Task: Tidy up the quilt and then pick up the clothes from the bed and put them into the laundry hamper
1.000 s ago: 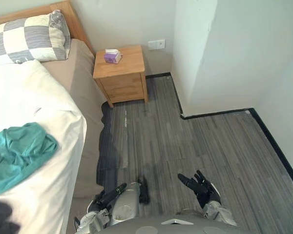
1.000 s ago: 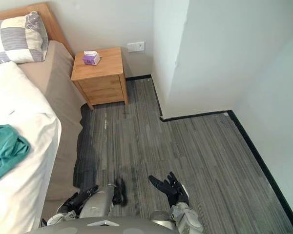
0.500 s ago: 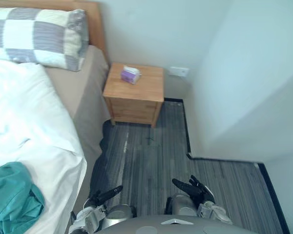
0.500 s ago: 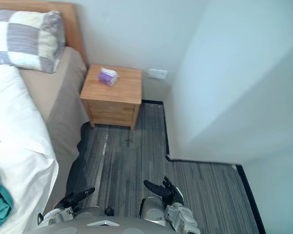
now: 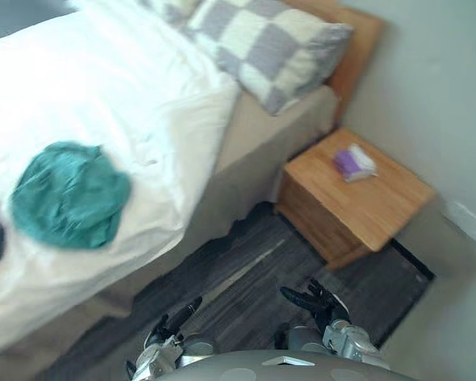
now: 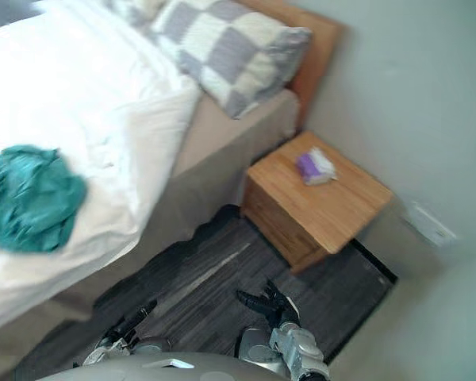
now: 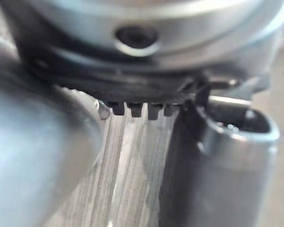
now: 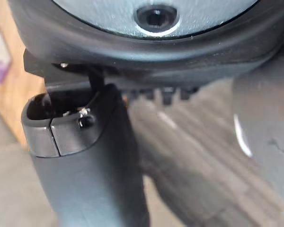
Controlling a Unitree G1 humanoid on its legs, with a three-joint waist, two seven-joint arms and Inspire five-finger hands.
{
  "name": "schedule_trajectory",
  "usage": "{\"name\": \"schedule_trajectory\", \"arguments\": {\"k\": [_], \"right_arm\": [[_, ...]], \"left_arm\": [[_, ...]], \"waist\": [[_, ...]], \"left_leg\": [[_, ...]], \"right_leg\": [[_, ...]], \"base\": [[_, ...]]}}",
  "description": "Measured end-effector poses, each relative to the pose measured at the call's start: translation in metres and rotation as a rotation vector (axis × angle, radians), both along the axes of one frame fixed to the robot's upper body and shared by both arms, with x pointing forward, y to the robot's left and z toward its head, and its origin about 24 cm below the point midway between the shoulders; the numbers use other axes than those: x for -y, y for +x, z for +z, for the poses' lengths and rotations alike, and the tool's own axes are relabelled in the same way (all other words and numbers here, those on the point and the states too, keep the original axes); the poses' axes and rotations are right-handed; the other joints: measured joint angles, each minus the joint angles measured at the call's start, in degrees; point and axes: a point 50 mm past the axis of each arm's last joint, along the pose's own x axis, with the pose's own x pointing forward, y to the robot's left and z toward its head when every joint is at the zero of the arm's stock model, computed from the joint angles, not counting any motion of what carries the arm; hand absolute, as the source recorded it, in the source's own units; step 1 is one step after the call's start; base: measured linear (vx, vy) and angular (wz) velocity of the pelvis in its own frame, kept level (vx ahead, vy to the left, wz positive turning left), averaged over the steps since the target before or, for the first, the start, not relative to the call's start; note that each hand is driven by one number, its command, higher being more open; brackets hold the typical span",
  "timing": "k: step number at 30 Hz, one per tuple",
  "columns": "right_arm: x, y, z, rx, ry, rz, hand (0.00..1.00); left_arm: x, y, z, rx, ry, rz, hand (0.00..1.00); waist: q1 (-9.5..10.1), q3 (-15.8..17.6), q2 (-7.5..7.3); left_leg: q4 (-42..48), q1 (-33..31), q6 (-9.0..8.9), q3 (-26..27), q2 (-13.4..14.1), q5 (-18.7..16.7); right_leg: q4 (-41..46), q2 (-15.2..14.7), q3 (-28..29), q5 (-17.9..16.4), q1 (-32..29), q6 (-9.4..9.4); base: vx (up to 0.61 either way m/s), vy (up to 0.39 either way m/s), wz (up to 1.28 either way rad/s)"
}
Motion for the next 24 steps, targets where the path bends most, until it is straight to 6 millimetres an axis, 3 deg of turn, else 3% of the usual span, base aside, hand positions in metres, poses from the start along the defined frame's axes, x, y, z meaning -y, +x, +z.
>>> {"name": "schedule_trajectory", "arguments": {"k": [2,3,4,6,7,9,11,13,16,17,18,19,21,24], "right_arm": [[0.004,-0.004,-0.001,-0.009,0.015,-0.048,1.0],[0.006,-0.006,-0.001,-0.011,0.023,-0.074,1.0],[0.005,-0.008,-0.003,-0.023,0.034,-0.102,1.0],[-0.001,-0.015,-0.006,-0.04,0.052,-0.116,1.0],[-0.002,-0.02,-0.007,-0.045,0.058,-0.148,1.0],[0.001,-0.02,-0.007,-0.042,0.078,-0.214,1.0],[0.002,-0.023,-0.008,-0.045,0.094,-0.258,1.0],[0.001,-0.04,-0.012,-0.09,0.097,-0.276,1.0],[-0.003,-0.043,-0.014,-0.106,0.116,-0.285,1.0],[-0.003,-0.044,-0.015,-0.107,0.117,-0.29,1.0],[-0.008,-0.047,-0.016,-0.116,0.138,-0.309,1.0],[-0.01,-0.048,-0.017,-0.124,0.139,-0.313,1.0],[-0.006,-0.05,-0.018,-0.129,0.128,-0.318,1.0],[-0.001,-0.052,-0.018,-0.135,0.123,-0.334,1.0]], "left_arm": [[0.001,0.001,0.0,-0.002,0.015,-0.047,1.0],[0.0,0.002,0.0,-0.009,0.025,-0.088,1.0],[-0.006,0.002,0.001,-0.025,0.025,-0.111,1.0],[-0.01,-0.001,0.0,-0.051,0.038,-0.161,1.0],[-0.009,-0.004,-0.001,-0.076,0.026,-0.209,1.0],[-0.004,0.001,-0.002,-0.088,0.019,-0.279,1.0],[-0.006,0.0,-0.002,-0.096,0.017,-0.306,1.0],[-0.01,0.0,-0.002,-0.119,0.043,-0.348,1.0],[-0.013,0.002,-0.001,-0.133,0.061,-0.356,1.0],[-0.014,0.002,-0.002,-0.138,0.063,-0.357,1.0],[-0.019,0.002,-0.001,-0.142,0.076,-0.357,1.0],[-0.02,0.002,-0.001,-0.146,0.078,-0.356,1.0],[-0.015,-0.002,-0.003,-0.161,0.064,-0.358,1.0],[-0.013,-0.004,-0.005,-0.177,0.072,-0.391,1.0]], "waist": [[0.01,-0.11,0.24],[-0.03,-0.11,0.38],[0.6,-0.34,-0.63],[-0.07,-1.23,-2.26],[-0.62,-2.04,-3.01],[-1.46,-1.88,-3.19],[-1.71,-1.61,-3.6],[-1.99,-2.17,-3.75],[-1.87,-2.37,-3.99],[-1.96,-2.51,-4.22],[-1.85,-2.87,-5.84],[-1.86,-3.17,-6.45],[-1.66,-4.04,-4.74],[-2.74,-4.54,-3.7]], "left_leg": [[3.84,-0.22,-0.99,10.76,0.96,-0.64],[2.63,0.27,-0.32,16.22,0.8,-0.97],[-2.36,1.67,2.08,16.07,-2.31,1.21],[-11.92,4.92,3.2,14.05,-6.91,5.93],[-17.94,6.58,3.71,11.88,-9.38,9.09],[-23.52,7.92,4.36,8.18,-10.8,11.77],[-23.52,8.11,4.43,5.13,-10.8,11.84],[-23.5,8.4,4.73,-0.3,-9.83,12.13],[-23.25,6.82,4.12,-3.29,-8.53,13.27],[-23.23,6.43,3.69,-3.75,-8.45,13.44],[-23.26,6.29,2.86,-3.67,-9.46,13.27],[-23.3,6.51,2.37,-3.65,-9.48,13.13],[-23.44,6.56,1.1,-1.38,-8.04,12.55],[-23.47,7.15,0.3,1.69,-6.87,12.63]], "right_leg": [[0.27,-1.43,-4.19,-0.01,1.69,0.01],[0.34,-1.97,-5.2,-0.15,2.53,0.26],[-0.6,-2.83,-3.2,-0.08,3.24,1.35],[-3.27,-3.64,-0.18,0.01,3.95,1.55],[-3.94,-4.42,0.45,0.62,4.52,2.54],[1.68,-5.73,0.52,0.98,3.27,3.09],[10.01,-6.57,2.97,1.76,0.61,4.12],[15.44,-4.73,9.38,2.48,-1.1,3.34],[5.66,-2.0,12.77,-2.04,-1.49,3.18],[0.53,-1.7,13.16,-1.07,-1.48,4.09],[-6.04,-1.92,13.55,6.03,-1.18,5.65],[-6.76,-2.14,13.26,4.95,-0.35,6.53],[-11.95,-0.66,14.46,5.04,1.1,6.4],[-14.14,0.99,15.61,5.38,1.82,5.93]], "base": [[-0.03,-0.014,1.67],[-0.07,0.129,1.45],[-0.06,0.152,1.04],[-0.05,0.144,0.75],[-0.01,0.126,0.83],[-0.01,0.103,1.03],[-0.02,0.032,0.93],[0.07,-0.049,1.17],[0.11,-0.109,0.73],[0.1,-0.157,0.4],[0.08,-0.146,0.2],[0.13,-0.2,-0.08],[0.14,-0.185,-0.42],[0.04,-0.117,-0.34]]}}
